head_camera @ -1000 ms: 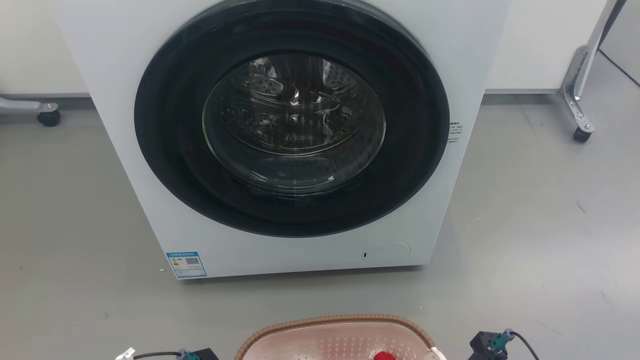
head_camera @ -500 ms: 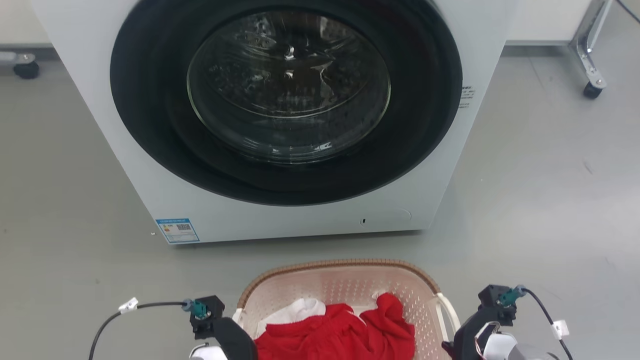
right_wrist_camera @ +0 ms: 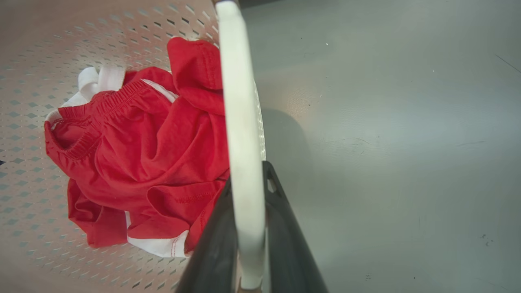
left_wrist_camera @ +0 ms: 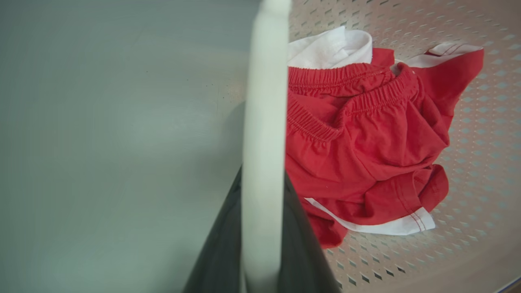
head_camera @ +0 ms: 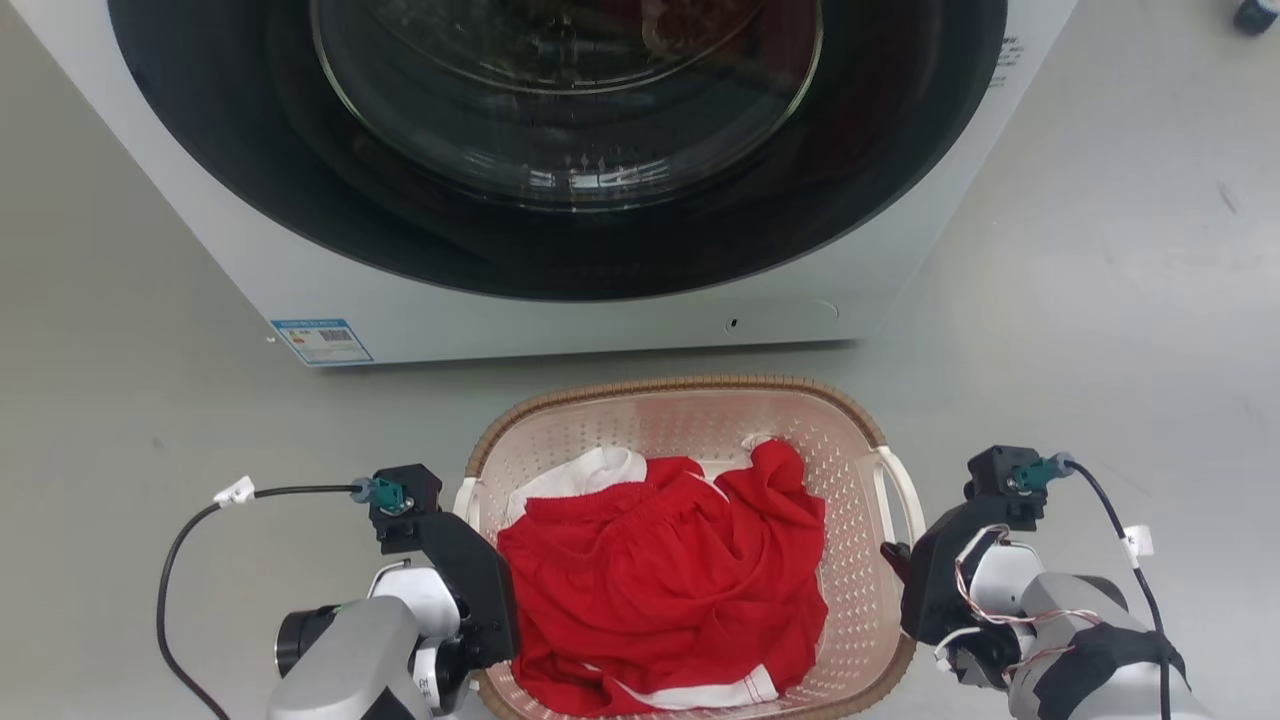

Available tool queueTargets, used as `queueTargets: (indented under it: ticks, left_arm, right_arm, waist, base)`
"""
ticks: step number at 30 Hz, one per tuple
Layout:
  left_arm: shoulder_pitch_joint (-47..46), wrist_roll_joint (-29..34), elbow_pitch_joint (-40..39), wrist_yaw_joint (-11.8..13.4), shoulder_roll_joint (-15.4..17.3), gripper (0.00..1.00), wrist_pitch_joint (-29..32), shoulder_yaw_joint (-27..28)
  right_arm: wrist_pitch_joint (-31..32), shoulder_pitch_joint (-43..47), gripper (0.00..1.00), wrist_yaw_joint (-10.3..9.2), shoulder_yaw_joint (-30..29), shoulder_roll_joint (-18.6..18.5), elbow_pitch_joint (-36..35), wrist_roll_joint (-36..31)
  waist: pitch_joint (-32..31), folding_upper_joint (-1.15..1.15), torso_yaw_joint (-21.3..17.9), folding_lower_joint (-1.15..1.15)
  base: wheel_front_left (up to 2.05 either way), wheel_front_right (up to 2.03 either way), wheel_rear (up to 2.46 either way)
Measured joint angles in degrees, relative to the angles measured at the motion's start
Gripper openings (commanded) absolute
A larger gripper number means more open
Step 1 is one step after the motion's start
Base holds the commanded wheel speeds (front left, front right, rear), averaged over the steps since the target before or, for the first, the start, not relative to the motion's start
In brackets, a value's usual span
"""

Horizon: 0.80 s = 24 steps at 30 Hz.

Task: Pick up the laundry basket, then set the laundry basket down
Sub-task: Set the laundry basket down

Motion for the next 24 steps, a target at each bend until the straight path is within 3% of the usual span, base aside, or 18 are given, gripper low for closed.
queueTargets:
  ticks: [24]
  left_arm:
    - [-13.0,1.3,0.0,0.3,0.8,0.00,-6.6,0.8]
  right_arm:
    - [-5.2,-13.1,0.00,-0.77,-0.6,-1.2,-2.6,-1.2]
  waist:
    - [20.4,0.00,-0.3,-0.01]
  base:
    - [0.00,0.00,0.00]
